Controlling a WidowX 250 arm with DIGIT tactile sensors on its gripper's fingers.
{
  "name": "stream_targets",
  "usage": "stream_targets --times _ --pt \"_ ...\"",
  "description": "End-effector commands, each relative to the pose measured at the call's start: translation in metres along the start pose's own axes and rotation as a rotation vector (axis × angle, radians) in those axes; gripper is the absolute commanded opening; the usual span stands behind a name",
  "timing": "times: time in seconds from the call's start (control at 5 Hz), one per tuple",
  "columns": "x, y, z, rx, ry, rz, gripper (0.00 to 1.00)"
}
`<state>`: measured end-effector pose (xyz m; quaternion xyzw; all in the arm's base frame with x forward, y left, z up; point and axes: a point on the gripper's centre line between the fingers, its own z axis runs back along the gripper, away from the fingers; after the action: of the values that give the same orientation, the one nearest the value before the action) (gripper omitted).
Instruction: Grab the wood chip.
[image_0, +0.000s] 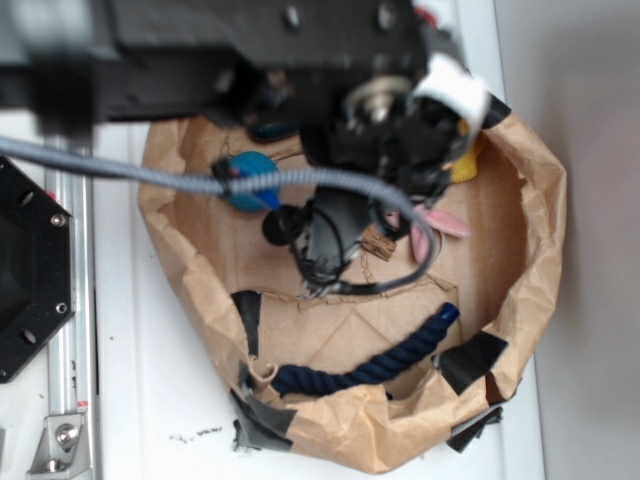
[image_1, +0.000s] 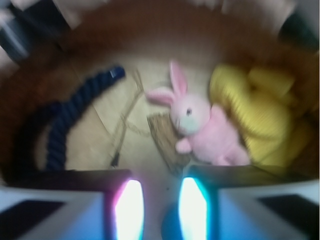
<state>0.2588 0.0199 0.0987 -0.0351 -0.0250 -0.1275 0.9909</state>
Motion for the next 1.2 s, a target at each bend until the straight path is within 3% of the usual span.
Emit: stream_targets --times 0.0,0.2,0.4,0.6,1.0 --pt "-0.009 -0.012 -0.035 0.042 -0.018 -0.092 1.00" --pt "-0.012 -0.018 -0.053 0.067 0.005 -0.143 1.00" --pt "-0.012 -0.026 -0.065 0.004 0.026 -0.168 1.00" --pt "-0.005 -0.028 -0.074 0.007 0.027 -0.182 1.00" --pt "0.022 -0.003 -0.065 0.020 -0.004 -0.179 1.00"
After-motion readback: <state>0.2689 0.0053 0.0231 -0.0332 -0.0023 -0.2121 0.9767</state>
